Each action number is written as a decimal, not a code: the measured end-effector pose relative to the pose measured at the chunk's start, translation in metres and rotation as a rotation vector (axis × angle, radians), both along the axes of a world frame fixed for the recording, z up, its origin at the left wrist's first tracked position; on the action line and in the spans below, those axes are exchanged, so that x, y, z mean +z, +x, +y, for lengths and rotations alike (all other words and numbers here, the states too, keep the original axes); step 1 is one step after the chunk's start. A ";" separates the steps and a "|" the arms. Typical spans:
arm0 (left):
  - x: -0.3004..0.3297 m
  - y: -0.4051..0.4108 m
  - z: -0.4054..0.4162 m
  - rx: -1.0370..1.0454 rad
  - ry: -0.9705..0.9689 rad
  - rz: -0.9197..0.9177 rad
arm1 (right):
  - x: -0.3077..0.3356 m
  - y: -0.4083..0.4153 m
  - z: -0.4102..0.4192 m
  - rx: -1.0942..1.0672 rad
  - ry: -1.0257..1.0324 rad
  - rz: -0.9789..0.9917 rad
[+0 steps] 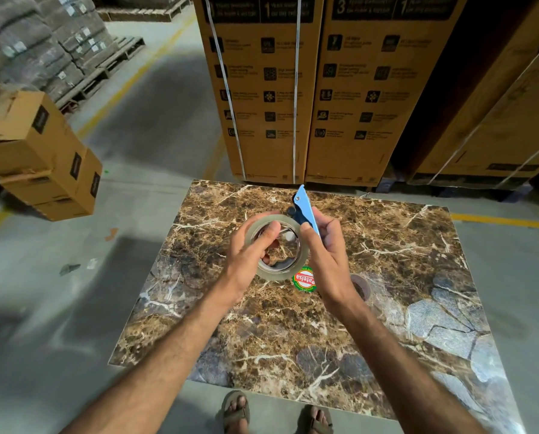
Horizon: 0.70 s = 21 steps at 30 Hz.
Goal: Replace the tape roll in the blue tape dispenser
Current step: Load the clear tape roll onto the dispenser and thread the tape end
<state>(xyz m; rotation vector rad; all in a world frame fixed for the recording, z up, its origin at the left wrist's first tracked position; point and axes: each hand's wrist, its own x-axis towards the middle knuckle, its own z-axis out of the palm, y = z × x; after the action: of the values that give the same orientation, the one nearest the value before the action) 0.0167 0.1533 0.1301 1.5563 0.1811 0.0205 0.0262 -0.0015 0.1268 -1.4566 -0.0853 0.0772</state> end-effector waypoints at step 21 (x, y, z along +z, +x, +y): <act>0.001 0.006 -0.042 0.275 -0.099 -0.015 | 0.005 0.016 0.023 -0.203 0.116 0.013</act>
<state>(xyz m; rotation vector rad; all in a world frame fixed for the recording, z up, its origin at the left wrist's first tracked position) 0.0228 0.1116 0.1316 1.4230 0.3776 0.2357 0.0422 0.0217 0.1319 -1.3418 0.0681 -0.0822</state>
